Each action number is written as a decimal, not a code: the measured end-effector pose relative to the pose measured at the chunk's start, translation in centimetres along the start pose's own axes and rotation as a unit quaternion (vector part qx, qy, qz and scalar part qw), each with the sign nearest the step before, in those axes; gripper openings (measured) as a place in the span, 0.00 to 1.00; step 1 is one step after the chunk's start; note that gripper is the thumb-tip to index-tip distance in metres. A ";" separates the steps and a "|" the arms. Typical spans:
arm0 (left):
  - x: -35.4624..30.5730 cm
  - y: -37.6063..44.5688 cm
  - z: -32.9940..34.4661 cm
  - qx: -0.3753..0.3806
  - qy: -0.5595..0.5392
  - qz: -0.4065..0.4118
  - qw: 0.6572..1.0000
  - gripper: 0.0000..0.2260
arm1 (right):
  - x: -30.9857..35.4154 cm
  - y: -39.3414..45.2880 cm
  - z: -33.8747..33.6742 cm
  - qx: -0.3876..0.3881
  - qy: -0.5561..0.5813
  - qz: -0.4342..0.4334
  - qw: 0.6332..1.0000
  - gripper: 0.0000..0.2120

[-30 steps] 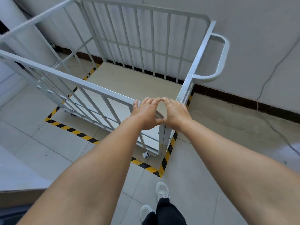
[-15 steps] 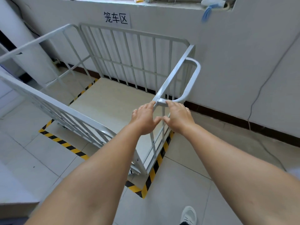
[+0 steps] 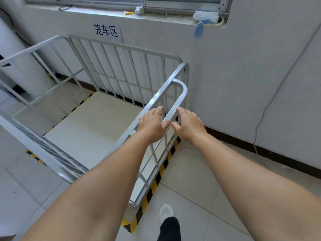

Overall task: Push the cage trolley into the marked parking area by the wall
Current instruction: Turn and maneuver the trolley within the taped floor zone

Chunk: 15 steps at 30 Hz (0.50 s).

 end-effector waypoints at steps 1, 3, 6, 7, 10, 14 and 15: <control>-0.3 1.2 0.2 0.000 -0.001 0.000 1.000 0.29 | -0.5 1.0 -0.3 0.002 -0.001 0.002 1.000 0.27; -0.7 3.8 0.7 0.001 -0.006 -0.003 1.000 0.29 | -1.3 3.4 -0.9 0.004 -0.006 0.003 1.000 0.27; -1.0 8.0 1.0 -0.008 -0.008 -0.008 1.000 0.28 | -2.1 7.3 -1.8 0.007 -0.016 0.004 1.000 0.28; -1.0 9.5 1.0 -0.013 -0.008 -0.010 1.000 0.28 | -2.3 8.8 -2.0 0.010 -0.021 0.004 1.000 0.27; -0.6 13.9 1.0 -0.026 -0.006 -0.022 0.999 0.28 | -2.3 13.1 -2.7 0.019 -0.032 0.001 0.999 0.27; -0.6 18.8 0.9 -0.026 0.001 -0.032 0.999 0.28 | -2.6 18.3 -3.9 0.024 -0.035 -0.002 0.999 0.27; -0.6 19.7 1.0 -0.023 0.002 -0.034 0.999 0.29 | -2.8 19.5 -4.1 0.027 -0.037 -0.001 0.999 0.28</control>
Point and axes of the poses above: each hand's wrist, its own y-axis towards the middle knuckle, its own z-axis out of the palm, x = y × z, the point moved 10 cm from there along y, towards the middle knuckle, and after that the axes turned 11 degrees about z, right-handed, at the moved point
